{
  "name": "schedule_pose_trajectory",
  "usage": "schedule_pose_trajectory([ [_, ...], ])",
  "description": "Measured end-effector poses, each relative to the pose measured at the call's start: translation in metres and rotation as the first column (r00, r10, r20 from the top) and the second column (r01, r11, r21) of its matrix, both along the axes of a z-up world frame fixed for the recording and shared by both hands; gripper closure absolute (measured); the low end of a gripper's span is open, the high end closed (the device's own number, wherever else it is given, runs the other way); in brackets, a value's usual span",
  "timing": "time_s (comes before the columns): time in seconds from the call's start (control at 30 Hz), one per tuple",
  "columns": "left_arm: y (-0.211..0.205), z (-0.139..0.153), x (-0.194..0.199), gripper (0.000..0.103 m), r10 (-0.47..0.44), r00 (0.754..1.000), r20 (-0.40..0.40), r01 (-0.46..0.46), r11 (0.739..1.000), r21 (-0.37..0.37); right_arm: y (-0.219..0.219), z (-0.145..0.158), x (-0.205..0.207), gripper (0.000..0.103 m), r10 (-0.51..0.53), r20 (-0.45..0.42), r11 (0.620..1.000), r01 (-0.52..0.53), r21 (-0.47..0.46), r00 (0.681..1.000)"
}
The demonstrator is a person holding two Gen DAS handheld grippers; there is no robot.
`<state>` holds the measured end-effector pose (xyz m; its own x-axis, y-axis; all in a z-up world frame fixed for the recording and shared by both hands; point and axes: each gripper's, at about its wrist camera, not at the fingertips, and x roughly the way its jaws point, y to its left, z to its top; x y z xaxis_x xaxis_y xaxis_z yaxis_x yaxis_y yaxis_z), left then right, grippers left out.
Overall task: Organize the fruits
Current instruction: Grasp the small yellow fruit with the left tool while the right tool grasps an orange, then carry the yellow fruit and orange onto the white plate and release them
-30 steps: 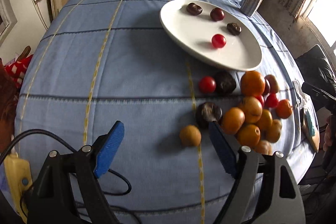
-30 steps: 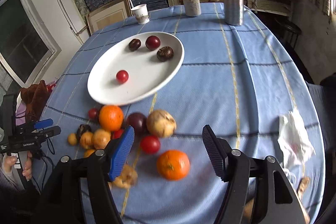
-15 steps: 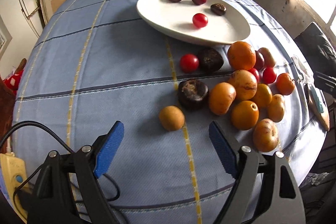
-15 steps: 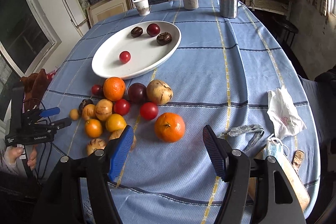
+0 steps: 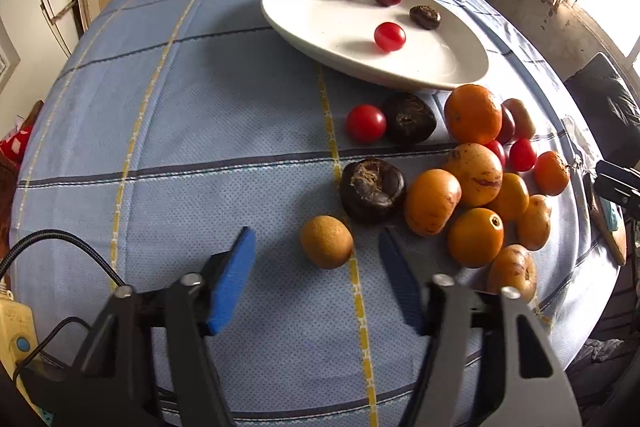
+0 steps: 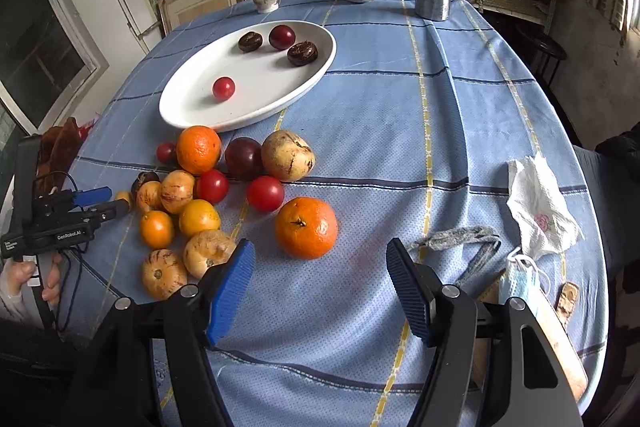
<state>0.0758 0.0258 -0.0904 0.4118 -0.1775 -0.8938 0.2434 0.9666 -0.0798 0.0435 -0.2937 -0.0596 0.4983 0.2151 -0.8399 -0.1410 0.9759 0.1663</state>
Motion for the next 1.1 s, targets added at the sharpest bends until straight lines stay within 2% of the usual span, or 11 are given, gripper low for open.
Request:
schedule_pose_trajectory([
  [0.07, 0.000, -0.002, 0.001, 0.047, 0.003, 1.000, -0.009, -0.003, 1.000, -0.009, 0.001, -0.002, 0.005, 0.034, 0.007, -0.005, 1.000, -0.007, 0.002, 1.000],
  [0.2, -0.004, -0.005, 0.000, 0.066, -0.023, 0.999, -0.030, 0.022, 0.999, -0.033, 0.002, -0.007, 0.013, 0.034, 0.017, -0.021, 1.000, -0.017, 0.001, 1.000],
  [0.33, -0.009, -0.009, -0.004, 0.077, -0.032, 0.999, -0.039, 0.030, 0.999, -0.034, 0.003, -0.013, 0.017, 0.034, 0.028, -0.032, 1.000, -0.028, 0.003, 0.999],
  [0.83, -0.006, -0.008, 0.009, 0.077, 0.003, 0.999, -0.049, -0.005, 0.999, -0.051, 0.010, -0.033, 0.036, 0.036, 0.079, -0.075, 0.997, -0.078, 0.015, 0.994],
  [0.87, -0.006, -0.008, 0.009, 0.077, 0.003, 0.999, -0.050, -0.006, 0.999, -0.051, 0.012, -0.034, 0.037, 0.038, 0.089, -0.076, 0.996, -0.088, 0.020, 0.993],
  [1.0, -0.006, -0.008, 0.013, 0.077, 0.006, 0.999, -0.047, -0.009, 0.999, -0.054, 0.024, -0.035, 0.039, 0.056, 0.139, -0.093, 0.990, -0.136, 0.037, 0.986],
  [1.1, -0.006, -0.008, 0.014, 0.077, 0.000, 0.999, -0.045, -0.003, 0.998, -0.057, 0.028, -0.036, 0.039, 0.058, 0.150, -0.091, 0.989, -0.148, 0.023, 0.984],
])
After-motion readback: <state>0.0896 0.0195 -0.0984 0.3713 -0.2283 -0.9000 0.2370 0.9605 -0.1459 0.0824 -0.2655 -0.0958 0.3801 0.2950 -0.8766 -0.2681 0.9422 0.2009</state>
